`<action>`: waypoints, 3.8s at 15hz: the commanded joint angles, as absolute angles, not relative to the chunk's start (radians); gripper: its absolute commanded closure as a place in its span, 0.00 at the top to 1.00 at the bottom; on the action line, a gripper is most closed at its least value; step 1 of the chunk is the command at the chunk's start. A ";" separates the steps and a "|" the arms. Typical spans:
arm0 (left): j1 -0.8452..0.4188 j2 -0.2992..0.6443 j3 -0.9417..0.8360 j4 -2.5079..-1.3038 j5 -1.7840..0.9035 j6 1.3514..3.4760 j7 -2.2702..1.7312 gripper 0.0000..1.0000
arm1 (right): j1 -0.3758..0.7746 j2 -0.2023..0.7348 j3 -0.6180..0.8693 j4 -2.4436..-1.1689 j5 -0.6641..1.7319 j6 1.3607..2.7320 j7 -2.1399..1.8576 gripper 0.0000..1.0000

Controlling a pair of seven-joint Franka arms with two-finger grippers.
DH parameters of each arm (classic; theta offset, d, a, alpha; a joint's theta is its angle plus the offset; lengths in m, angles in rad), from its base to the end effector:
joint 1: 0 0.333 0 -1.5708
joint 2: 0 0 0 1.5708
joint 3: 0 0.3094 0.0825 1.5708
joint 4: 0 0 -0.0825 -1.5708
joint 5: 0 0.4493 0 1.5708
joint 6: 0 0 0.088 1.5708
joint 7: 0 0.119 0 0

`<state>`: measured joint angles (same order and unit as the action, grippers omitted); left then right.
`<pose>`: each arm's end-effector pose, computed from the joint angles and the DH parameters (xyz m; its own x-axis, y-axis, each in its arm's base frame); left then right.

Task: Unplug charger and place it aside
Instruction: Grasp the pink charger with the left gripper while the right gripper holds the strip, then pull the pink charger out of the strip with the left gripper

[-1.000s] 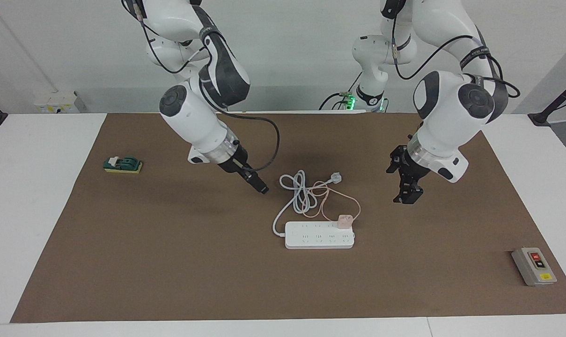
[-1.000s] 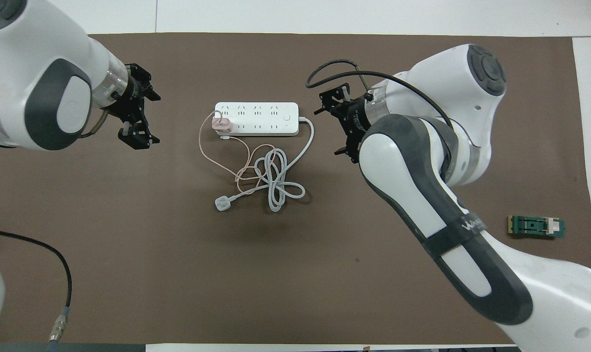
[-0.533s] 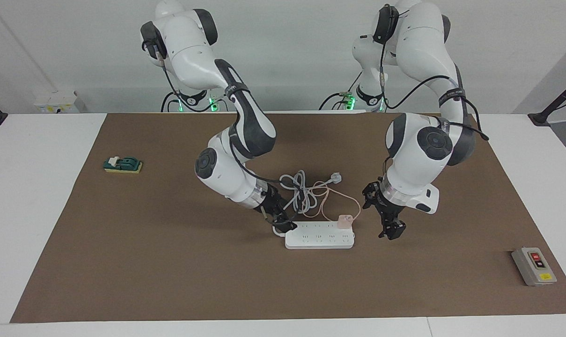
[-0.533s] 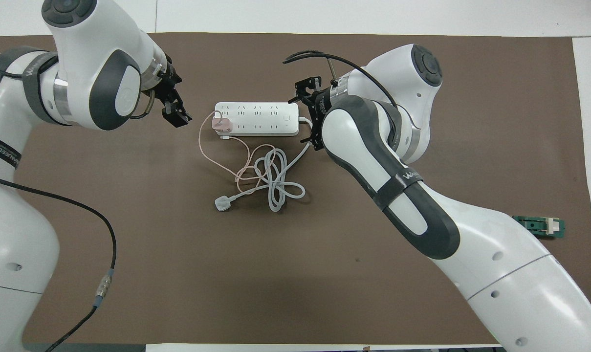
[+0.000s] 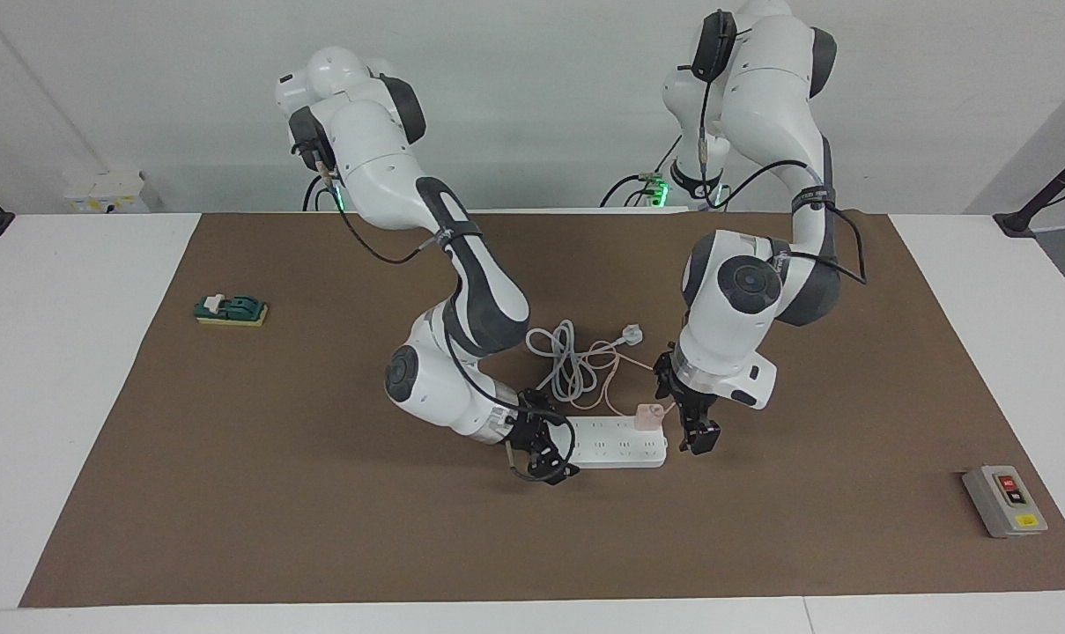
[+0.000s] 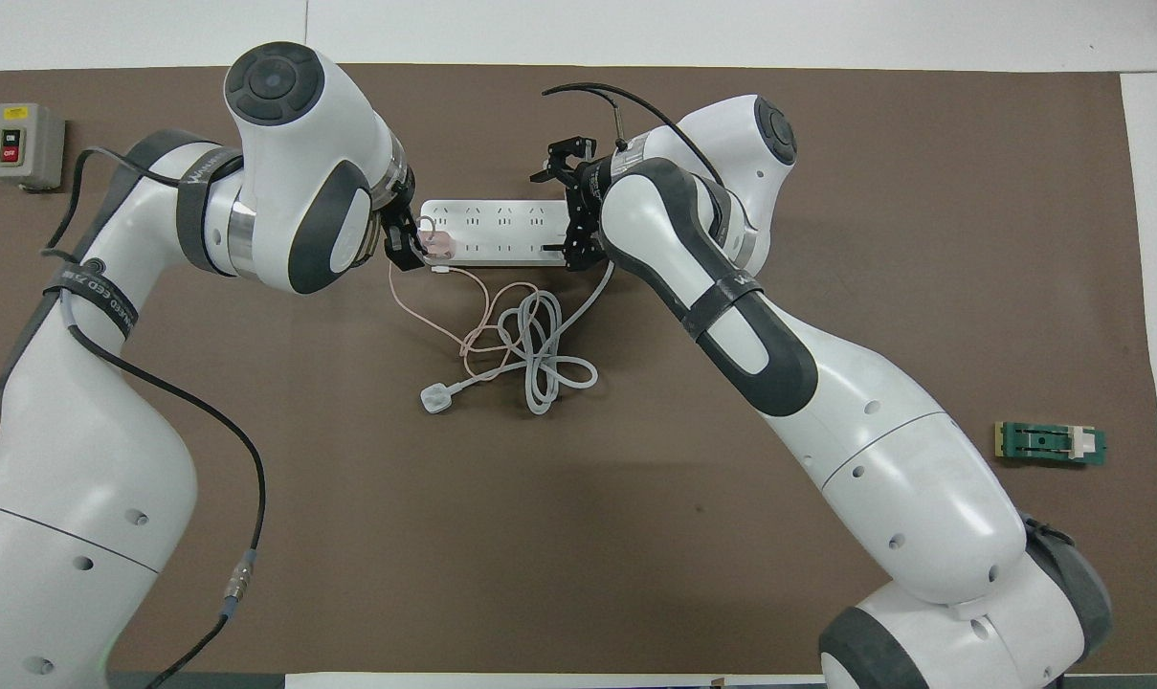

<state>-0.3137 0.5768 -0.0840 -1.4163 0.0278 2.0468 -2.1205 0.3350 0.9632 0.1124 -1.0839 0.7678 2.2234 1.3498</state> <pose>0.7198 -0.2894 0.3255 -0.1531 0.9871 -0.0465 0.9872 0.1549 0.0368 0.7693 0.3668 0.2234 0.1846 -0.7210 -0.6679 -0.9827 -0.1242 -0.1375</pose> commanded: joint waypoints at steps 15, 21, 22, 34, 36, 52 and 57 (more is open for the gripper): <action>-0.351 0.495 -0.067 -1.621 0.051 2.203 -2.138 0.98 | 0.253 1.034 0.160 -0.969 0.914 2.054 1.408 1.00; -0.351 0.494 -0.067 -1.637 0.054 2.229 -2.134 0.96 | 0.265 1.017 0.160 -1.014 0.919 2.082 1.431 1.00; -0.351 0.494 -0.067 -1.640 0.055 2.230 -2.131 0.96 | 0.265 1.009 0.161 -1.037 0.917 2.082 1.430 1.00; -0.350 0.489 -0.069 -1.644 0.080 2.249 -2.118 0.96 | 0.314 0.980 0.160 -1.157 0.902 2.209 1.339 0.75; -0.350 0.489 -0.069 -1.644 0.080 2.247 -2.118 0.96 | 0.321 0.979 0.160 -1.176 0.902 2.246 1.319 0.44; -0.342 0.491 -0.069 -1.637 0.080 2.249 -2.089 0.00 | 0.313 0.977 0.161 -1.181 0.914 2.246 1.316 0.42; -0.333 0.488 -0.071 -1.553 0.078 2.137 -2.056 0.00 | 0.308 0.976 0.161 -1.181 0.914 2.244 1.316 0.42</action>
<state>-0.3360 0.5120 -0.0839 -1.6041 0.0627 2.2054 -2.0828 0.3099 0.9934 0.1512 -1.1293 0.8958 2.2229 1.3611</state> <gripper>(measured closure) 0.692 0.053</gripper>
